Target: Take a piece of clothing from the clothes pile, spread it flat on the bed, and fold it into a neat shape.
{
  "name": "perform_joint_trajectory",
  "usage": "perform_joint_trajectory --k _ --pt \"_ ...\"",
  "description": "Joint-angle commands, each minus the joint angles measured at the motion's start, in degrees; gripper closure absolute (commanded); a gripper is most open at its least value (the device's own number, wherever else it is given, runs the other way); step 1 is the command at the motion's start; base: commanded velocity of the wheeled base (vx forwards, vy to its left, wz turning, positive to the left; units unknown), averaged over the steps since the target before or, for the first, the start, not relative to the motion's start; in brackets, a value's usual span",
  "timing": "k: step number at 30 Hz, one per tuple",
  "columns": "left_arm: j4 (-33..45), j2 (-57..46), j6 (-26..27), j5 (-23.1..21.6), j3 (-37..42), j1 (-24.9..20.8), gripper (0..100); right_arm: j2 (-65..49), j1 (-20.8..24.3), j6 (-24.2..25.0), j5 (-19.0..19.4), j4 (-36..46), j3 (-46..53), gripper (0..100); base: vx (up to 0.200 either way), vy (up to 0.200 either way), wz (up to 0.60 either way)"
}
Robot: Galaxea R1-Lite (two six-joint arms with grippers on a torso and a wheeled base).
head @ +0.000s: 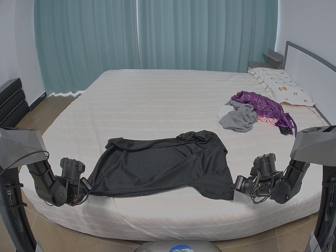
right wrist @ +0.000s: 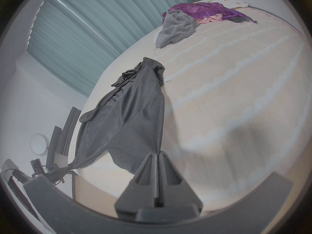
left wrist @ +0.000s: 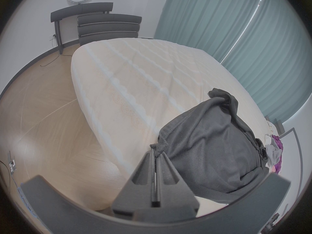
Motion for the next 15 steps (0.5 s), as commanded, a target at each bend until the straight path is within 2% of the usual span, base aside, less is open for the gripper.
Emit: perform_joint_trajectory --k 1,3,9,15 --pt "0.3 -2.0 1.1 0.1 1.0 -0.1 100 -8.3 -0.5 0.4 1.2 0.0 6.2 100 0.0 0.0 0.0" --pt "0.2 -2.3 3.2 0.2 1.8 -0.1 100 -12.3 -0.5 0.5 1.2 0.0 10.3 100 0.0 0.0 0.0" --pt "0.6 -4.6 4.6 0.2 3.5 -0.9 100 -21.1 -0.5 0.4 2.9 0.4 17.3 100 0.0 0.0 0.0" --pt "1.1 -4.5 8.6 0.2 5.8 -1.1 100 -22.4 -0.2 -0.2 3.0 0.1 23.5 100 0.0 0.0 0.0"
